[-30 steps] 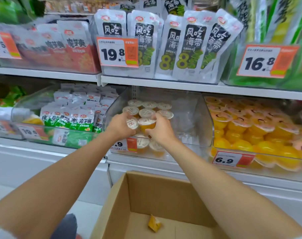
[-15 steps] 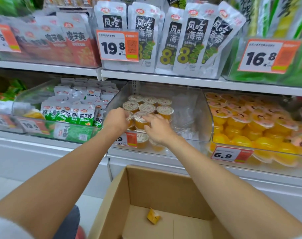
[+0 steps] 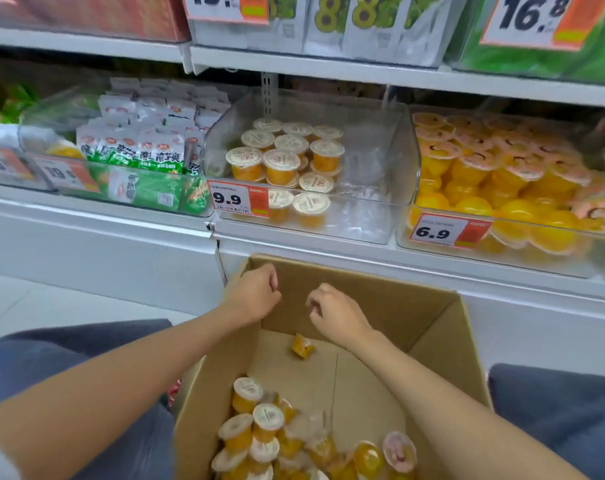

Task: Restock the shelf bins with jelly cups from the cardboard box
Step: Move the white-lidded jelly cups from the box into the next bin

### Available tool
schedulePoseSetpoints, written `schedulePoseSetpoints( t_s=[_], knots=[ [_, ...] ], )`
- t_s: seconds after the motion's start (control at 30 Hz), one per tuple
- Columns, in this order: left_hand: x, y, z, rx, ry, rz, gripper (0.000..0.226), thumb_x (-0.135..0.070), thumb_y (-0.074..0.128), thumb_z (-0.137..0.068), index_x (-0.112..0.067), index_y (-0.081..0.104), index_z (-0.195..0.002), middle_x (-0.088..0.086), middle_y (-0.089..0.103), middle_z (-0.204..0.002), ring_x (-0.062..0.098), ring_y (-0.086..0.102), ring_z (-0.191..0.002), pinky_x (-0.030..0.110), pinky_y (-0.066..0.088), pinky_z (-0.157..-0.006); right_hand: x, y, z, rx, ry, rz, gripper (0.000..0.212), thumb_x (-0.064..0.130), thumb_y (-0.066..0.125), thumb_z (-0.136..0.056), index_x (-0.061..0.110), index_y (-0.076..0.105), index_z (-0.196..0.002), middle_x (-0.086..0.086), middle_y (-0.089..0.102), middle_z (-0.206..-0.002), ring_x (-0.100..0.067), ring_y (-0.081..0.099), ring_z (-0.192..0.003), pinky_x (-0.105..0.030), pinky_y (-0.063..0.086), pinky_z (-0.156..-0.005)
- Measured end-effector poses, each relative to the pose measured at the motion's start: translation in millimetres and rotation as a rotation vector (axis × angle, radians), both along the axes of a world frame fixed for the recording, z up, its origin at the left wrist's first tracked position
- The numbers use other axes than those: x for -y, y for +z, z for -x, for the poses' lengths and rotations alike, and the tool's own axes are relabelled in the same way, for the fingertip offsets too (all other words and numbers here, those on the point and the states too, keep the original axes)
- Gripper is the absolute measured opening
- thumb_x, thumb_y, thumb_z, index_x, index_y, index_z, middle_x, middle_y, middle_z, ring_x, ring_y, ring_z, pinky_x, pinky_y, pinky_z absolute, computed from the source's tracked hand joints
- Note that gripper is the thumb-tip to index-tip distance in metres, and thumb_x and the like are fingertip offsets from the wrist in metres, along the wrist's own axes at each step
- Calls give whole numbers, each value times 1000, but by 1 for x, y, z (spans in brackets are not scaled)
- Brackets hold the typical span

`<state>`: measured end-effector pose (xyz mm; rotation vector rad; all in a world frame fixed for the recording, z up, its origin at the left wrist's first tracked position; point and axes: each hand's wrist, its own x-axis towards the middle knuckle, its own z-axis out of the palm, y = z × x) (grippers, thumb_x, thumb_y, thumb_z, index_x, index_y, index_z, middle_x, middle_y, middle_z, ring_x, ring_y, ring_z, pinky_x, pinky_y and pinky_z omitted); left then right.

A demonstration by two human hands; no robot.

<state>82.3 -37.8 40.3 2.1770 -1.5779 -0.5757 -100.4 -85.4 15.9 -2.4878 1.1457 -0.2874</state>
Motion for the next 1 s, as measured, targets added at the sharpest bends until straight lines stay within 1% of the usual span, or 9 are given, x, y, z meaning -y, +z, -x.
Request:
schedulePoseSetpoints(
  t_s=[0.13,0.2,0.27,0.4,0.47,0.57,0.67,0.77,1.0],
  knots=[
    [-12,-82,-7,67,-128,-456,11,-14,60,-85,-20,57,-94,5,65,-106,20,61,-100,33,51,-91,-23,-80,33,-243,-88,-429,24,16,51,-85,16,66,-103,-7,63,-111,-27,59,-106,-27,42,-79],
    [-20,-113,-6,166,-213,-655,23,-14,57,-90,-11,58,-113,8,60,-122,20,57,-106,27,46,-89,-37,-114,43,-246,-179,-598,27,14,49,-84,12,68,-104,-8,66,-112,-27,60,-107,-28,46,-86],
    [-29,-136,-3,208,-243,-778,33,-14,52,-94,-6,52,-126,10,56,-130,23,56,-113,25,46,-88,-49,-142,45,-224,-243,-720,26,13,49,-85,11,69,-102,-8,67,-111,-26,61,-105,-29,48,-87],
    [-47,-176,3,209,-300,-948,60,-24,53,-95,-13,28,-148,8,38,-150,26,44,-132,34,41,-107,-64,-192,32,-169,-317,-906,18,15,53,-86,12,69,-93,-10,68,-102,-27,63,-99,-29,49,-81],
    [-53,-188,6,196,-295,-967,65,-39,54,-93,-16,29,-148,6,37,-151,25,42,-134,35,38,-109,-69,-212,22,-125,-361,-968,18,23,60,-87,13,67,-100,-10,68,-110,-28,63,-105,-31,48,-88],
    [-56,-200,8,184,-206,-943,72,-47,50,-94,-15,20,-152,9,31,-154,29,36,-138,32,35,-108,-76,-246,6,-72,-411,-1052,12,37,64,-86,25,63,-87,-5,69,-107,-25,63,-104,-36,49,-94],
    [-58,-206,12,237,-156,-891,76,-49,52,-93,-14,19,-152,12,31,-154,30,36,-137,36,36,-107,-87,-252,-5,-44,-448,-1082,44,63,64,-73,30,65,-101,2,68,-117,-22,60,-112,-41,42,-105],
    [-58,-207,15,250,-119,-901,78,-52,59,-88,-14,27,-148,14,35,-149,31,40,-133,39,38,-105,-92,-241,-12,34,-510,-1123,57,42,71,-83,13,58,-130,-5,63,-127,-22,57,-119,-31,43,-103],
    [-63,-198,14,156,-24,-766,68,-43,71,-80,-17,44,-136,7,52,-134,26,53,-118,36,48,-96,-85,-223,-4,71,-558,-895,43,28,72,-85,14,64,-125,-2,61,-130,-18,58,-118,-20,41,-96]
  ],
)
